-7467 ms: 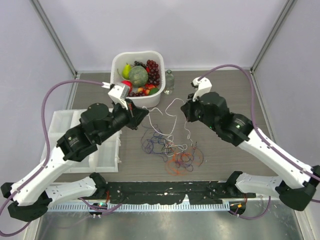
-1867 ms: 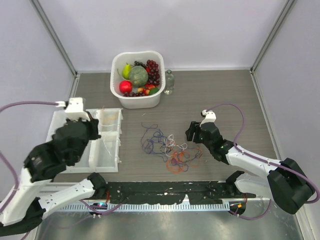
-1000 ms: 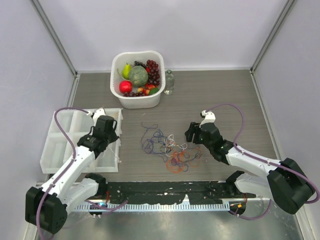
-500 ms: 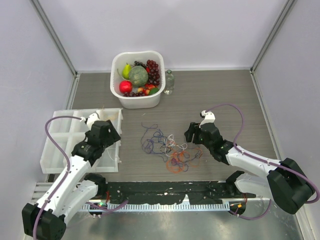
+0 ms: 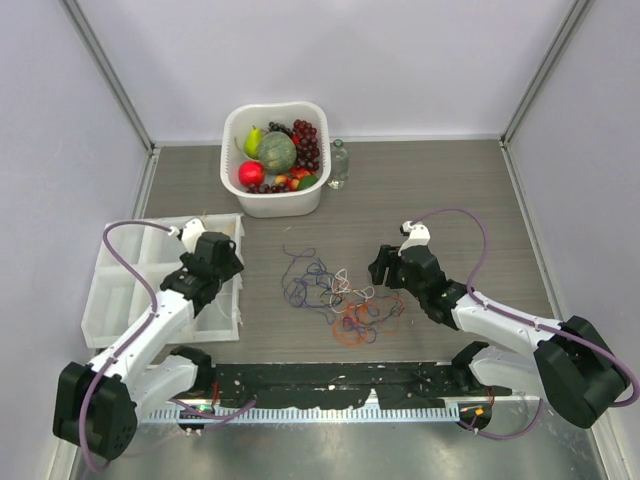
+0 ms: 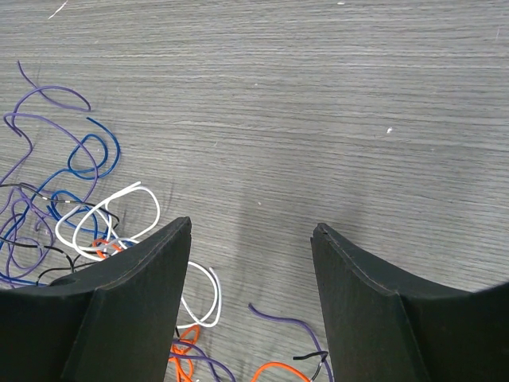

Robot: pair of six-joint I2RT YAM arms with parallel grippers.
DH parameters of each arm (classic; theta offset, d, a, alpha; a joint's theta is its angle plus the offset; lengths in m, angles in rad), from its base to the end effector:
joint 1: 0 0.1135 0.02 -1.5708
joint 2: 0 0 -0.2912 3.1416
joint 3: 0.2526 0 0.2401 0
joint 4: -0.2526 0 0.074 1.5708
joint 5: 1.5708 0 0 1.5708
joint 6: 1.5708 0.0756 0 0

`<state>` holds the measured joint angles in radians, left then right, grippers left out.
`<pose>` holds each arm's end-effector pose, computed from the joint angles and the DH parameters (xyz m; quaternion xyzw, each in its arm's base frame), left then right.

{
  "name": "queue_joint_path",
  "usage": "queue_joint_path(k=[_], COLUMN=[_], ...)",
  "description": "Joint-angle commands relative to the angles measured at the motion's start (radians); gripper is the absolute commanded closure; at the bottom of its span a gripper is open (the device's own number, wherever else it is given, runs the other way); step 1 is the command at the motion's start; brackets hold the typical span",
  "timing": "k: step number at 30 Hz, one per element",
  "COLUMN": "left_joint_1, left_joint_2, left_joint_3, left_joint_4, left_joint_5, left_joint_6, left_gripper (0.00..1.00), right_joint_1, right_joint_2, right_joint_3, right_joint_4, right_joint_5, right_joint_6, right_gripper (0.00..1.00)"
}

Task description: Untangle the cables

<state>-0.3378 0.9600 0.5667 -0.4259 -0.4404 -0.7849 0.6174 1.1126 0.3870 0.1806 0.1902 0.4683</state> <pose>0.1880 -0.0319 0.2144 -0.2794 0.8674 -0.0187 0.4114 0.1972 0.1225 0.1884 -0.0181 0.8684 0.1815 0.4610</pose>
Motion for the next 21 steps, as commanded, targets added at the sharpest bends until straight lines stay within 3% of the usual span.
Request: queue_joint_path(k=[1,8,12,21], left_joint_1=[0.006,0.006,0.006,0.008], left_joint_2=[0.049,-0.079,-0.187,-0.305], left_joint_3=[-0.007,-0.080,-0.088,-0.054], left_joint_4=[0.076,0.038,-0.065,-0.378], left_joint_5=[-0.058,-0.040,-0.040,-0.001], left_joint_6=[0.003,-0.062,-0.164,-0.444], left_gripper=[0.43,0.86,0.99,1.00], right_joint_1=[-0.005,-0.007,-0.004,-0.005], right_joint_2=[-0.010,0.000,0.004,0.009], right_joint_3=[0.001,0.007,0.006,0.012], right_joint_4=[0.053,0.053,0.057,0.054], right_joint_5=[-0.008,-0.011,-0.015,-0.018], right_joint_6=[-0.011,-0.013,-0.013,-0.016], right_gripper=[0.33,0.33,0.33,0.33])
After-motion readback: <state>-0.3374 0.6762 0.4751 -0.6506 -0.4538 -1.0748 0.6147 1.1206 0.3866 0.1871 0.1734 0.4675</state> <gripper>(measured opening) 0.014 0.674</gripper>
